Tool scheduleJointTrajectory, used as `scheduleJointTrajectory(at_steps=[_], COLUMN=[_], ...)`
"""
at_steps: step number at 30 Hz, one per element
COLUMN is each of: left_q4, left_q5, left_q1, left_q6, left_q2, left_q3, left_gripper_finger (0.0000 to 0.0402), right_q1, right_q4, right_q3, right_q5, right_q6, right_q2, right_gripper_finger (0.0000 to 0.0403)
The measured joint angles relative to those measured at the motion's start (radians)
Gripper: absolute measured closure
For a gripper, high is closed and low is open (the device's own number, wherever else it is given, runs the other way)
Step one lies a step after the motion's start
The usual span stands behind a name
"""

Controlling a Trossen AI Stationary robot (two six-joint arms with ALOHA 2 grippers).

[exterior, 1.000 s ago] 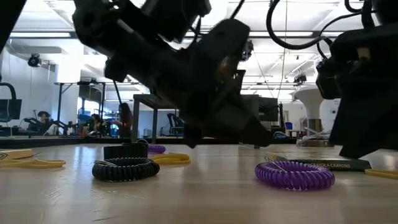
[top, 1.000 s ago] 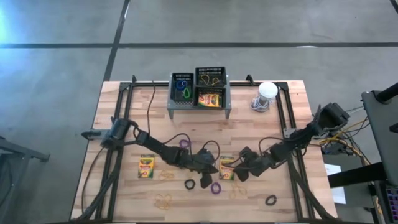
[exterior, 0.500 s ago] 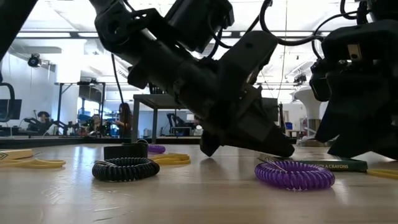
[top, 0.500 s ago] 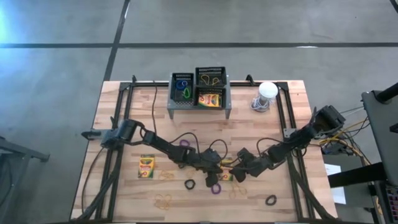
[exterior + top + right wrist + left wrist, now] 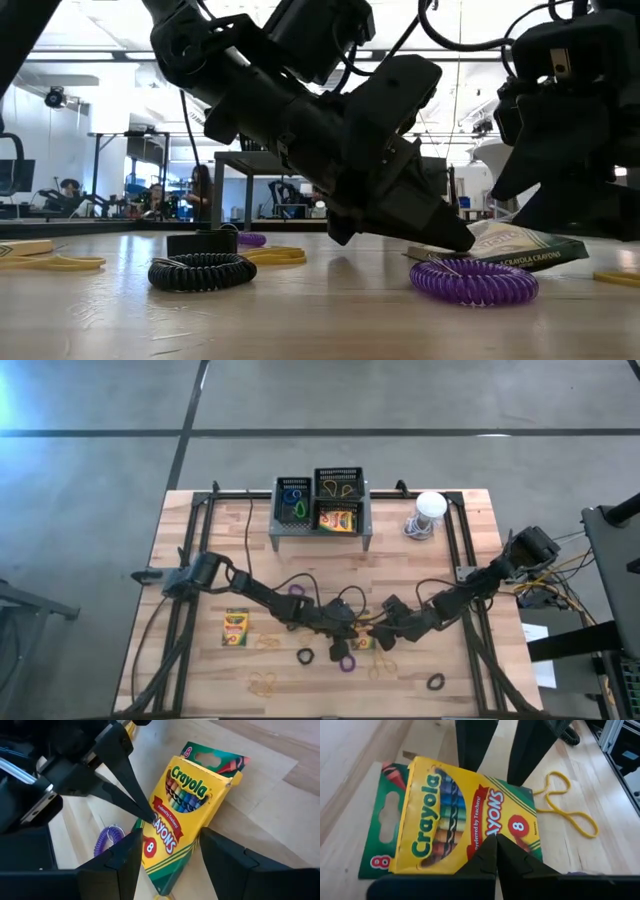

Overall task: Pick & Place Office Desk Supplies
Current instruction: Put the crayon box into the bottom black bin on the shelf

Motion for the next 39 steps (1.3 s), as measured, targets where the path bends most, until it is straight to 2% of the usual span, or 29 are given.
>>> scheduleJointTrajectory(at_steps=[9,15,18,22,25,32,39], left_q4=[0.021,-0.002,-0.091,-0.289,-0.361,-0.263,-0.165], left_q5=[-0.002,-0.018,-0.008,0.009,0.012,0.005,0.002], left_q1=[0.000,0.002,-0.001,-0.019,-0.037,-0.035,-0.013], left_q6=[0.051,0.056,0.054,0.030,0.022,-0.049,-0.061], left_q2=[-0.012,-0.091,-0.142,-0.213,-0.221,-0.174,-0.109], left_q3=[-0.002,-0.003,-0.002,-0.002,-0.014,-0.079,-0.079], left_gripper_finger=[0.0396,0.0396,0.0396,0.0396,0.0396,0.0396,0.0396], right_q1=[0.001,0.001,0.001,0.001,0.001,0.001,0.000], right_q4=[0.006,-0.001,-0.007,-0.033,-0.031,-0.017,0.037], right_q3=[0.001,0.002,0.000,-0.001,-0.002,-0.001,0.000], right_q5=[0.010,0.014,0.017,0.015,0.012,0.012,0.003], right_q6=[-0.004,-0.002,-0.004,0.017,0.029,0.060,0.055], right_q2=[-0.021,-0.017,-0.017,-0.004,0.011,0.064,0.104], right_gripper_finger=[0.0211,0.0211,0.0211,0.0211,0.0211,0.0211,0.0211])
